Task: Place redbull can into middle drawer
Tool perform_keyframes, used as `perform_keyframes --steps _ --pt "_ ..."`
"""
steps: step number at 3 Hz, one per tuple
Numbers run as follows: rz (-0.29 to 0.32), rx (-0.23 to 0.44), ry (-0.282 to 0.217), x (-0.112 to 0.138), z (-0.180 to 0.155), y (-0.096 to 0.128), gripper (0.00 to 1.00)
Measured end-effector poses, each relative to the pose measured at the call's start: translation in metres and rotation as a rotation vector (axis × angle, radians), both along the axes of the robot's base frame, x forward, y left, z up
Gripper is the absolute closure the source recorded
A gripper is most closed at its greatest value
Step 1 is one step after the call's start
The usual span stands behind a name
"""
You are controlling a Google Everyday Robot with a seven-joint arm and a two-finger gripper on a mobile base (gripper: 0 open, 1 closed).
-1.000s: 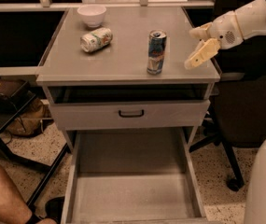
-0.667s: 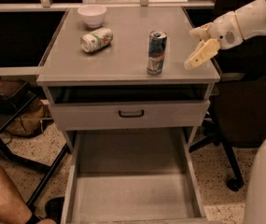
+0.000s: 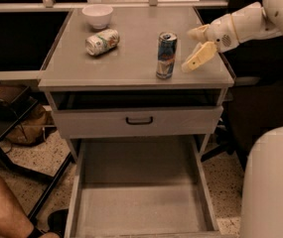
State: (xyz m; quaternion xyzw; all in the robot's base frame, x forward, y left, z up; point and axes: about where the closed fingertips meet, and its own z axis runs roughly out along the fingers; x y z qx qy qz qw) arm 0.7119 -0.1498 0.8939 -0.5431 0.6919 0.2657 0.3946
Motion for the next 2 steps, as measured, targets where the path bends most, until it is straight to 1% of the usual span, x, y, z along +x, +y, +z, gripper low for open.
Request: perform_keyframes --steps 1,2 --pt "0.023 0.015 -0.021 0.018 -0.007 0.019 0.00" --pt "0.048 0.024 -0.029 0.030 -0.012 0.036 0.00"
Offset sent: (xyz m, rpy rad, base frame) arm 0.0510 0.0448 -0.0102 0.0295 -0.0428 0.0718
